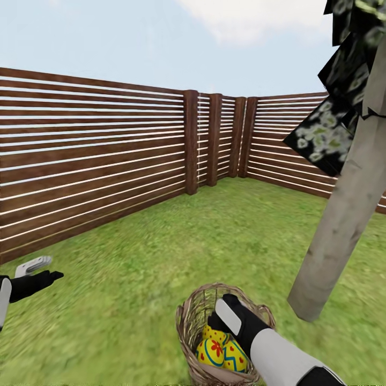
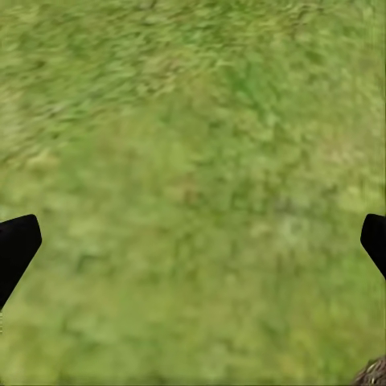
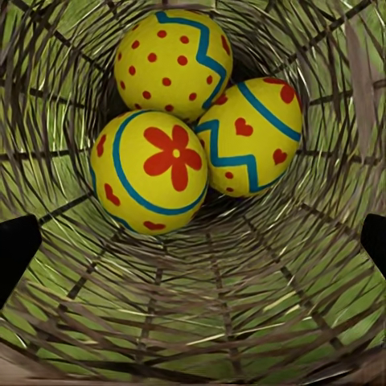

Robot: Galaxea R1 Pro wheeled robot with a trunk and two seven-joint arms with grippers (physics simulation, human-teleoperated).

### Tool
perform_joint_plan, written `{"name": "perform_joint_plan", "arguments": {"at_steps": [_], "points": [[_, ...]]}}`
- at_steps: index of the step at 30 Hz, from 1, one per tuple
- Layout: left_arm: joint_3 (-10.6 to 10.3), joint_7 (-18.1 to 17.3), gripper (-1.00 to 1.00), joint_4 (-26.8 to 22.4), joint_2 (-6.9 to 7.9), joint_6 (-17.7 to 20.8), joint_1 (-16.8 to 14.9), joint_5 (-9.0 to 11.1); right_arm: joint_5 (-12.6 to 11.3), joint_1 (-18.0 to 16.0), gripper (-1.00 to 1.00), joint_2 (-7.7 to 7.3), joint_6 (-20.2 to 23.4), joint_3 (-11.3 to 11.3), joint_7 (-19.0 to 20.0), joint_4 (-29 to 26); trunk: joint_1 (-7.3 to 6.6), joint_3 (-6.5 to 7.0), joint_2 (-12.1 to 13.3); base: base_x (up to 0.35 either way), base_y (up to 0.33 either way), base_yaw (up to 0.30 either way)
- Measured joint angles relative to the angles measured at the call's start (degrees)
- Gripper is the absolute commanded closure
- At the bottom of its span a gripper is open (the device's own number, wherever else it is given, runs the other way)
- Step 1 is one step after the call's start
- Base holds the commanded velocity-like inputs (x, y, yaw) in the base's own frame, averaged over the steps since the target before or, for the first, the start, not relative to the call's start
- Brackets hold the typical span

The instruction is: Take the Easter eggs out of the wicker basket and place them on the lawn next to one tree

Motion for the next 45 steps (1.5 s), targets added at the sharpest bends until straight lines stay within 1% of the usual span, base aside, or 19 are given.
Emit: {"name": "perform_joint_plan", "arguments": {"at_steps": [3,18,22,28,33,37,45], "points": [[0.0,0.0,-1.00,0.0,0.00,0.0,0.0,0.0,0.0,0.0,-1.00,0.00,0.0,0.0,0.0,0.0,0.66,-0.81,-1.2,0.000,0.000,0.073],[0.0,0.0,-1.00,0.0,-0.04,0.0,0.0,0.0,0.0,0.0,-1.00,0.00,-0.1,-0.1,0.0,0.0,0.67,-2.21,-1.2,0.000,0.000,0.075],[-0.9,0.0,-1.00,0.0,-0.05,-0.1,0.0,0.0,-0.1,0.0,-1.00,0.00,-0.6,-0.2,0.0,0.0,0.66,-2.58,-1.2,0.006,0.006,0.075],[-1.3,0.0,-1.00,0.0,-0.09,-0.1,0.0,0.0,-0.1,0.0,-1.00,0.00,-2.1,-0.2,0.0,0.0,0.66,-3.12,-1.2,0.030,0.028,-0.003],[-1.3,0.0,-1.00,0.0,-0.09,-0.1,0.0,0.0,-0.1,0.0,-1.00,0.00,-2.3,-0.2,0.0,0.0,0.66,-3.28,-1.2,0.014,0.003,-0.028],[-1.3,0.0,-1.00,0.0,-0.09,-0.1,0.0,0.0,-0.1,0.0,-1.00,0.00,-2.3,-0.1,0.1,0.0,0.64,-3.30,-1.2,0.168,0.000,-0.042],[-1.3,0.0,-1.00,0.0,-0.09,-0.1,0.0,0.0,-0.1,0.0,-1.00,0.00,-2.3,-0.1,0.1,0.0,0.66,-3.30,-1.2,0.067,0.000,-0.190]]}}
